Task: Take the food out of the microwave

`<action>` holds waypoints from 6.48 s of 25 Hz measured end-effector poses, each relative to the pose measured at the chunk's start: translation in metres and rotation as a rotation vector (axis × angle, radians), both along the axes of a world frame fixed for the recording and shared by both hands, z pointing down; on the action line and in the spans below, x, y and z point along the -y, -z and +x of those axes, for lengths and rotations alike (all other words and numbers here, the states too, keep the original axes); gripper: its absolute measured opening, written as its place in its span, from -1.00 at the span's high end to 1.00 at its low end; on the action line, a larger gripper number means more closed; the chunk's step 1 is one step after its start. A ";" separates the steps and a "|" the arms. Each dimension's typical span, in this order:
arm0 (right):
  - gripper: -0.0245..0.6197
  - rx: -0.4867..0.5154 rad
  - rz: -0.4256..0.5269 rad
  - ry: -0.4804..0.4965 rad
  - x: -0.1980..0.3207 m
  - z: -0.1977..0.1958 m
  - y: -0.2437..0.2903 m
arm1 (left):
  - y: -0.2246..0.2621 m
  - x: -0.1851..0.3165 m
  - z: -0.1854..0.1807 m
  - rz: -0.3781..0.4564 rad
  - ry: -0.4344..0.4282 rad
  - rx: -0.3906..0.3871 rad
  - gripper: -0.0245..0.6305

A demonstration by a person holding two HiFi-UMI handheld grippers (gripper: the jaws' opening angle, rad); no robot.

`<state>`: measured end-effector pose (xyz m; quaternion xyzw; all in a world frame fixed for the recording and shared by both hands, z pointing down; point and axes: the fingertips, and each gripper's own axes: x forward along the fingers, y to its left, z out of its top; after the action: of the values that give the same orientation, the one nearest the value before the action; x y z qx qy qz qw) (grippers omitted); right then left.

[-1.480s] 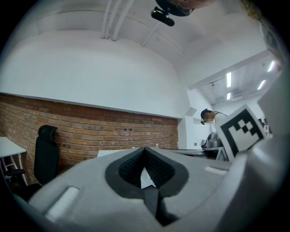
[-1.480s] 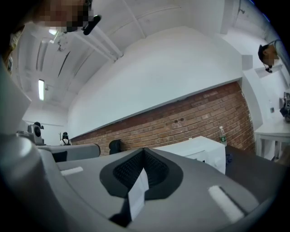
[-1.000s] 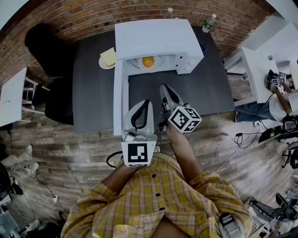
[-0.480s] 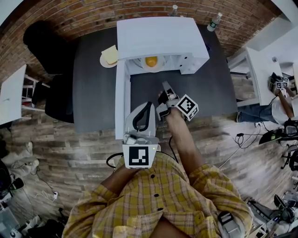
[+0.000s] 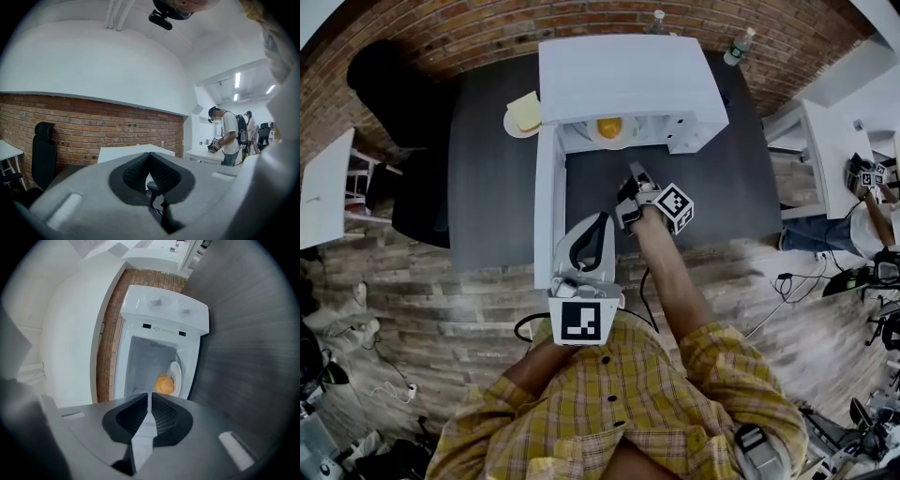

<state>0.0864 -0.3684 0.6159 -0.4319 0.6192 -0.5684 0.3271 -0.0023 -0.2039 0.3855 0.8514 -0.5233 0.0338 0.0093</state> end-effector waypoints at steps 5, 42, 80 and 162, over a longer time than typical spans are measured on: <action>0.82 0.016 -0.026 -0.011 0.016 0.001 -0.016 | -0.002 0.007 -0.002 -0.016 0.018 -0.055 0.93; 0.55 0.072 -0.230 -0.087 0.084 -0.008 -0.096 | -0.033 0.028 -0.019 -0.080 0.014 -0.014 0.93; 0.87 0.105 -0.197 -0.151 0.052 0.005 -0.072 | -0.027 0.004 -0.008 -0.060 -0.015 -0.013 0.93; 0.87 0.252 0.127 0.006 -0.192 0.017 0.202 | 0.033 -0.064 0.008 0.062 0.067 -0.064 0.93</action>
<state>0.1031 -0.1759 0.4134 -0.3338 0.6093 -0.5788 0.4270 0.0053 -0.1399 0.3523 0.8340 -0.5516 -0.0099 0.0006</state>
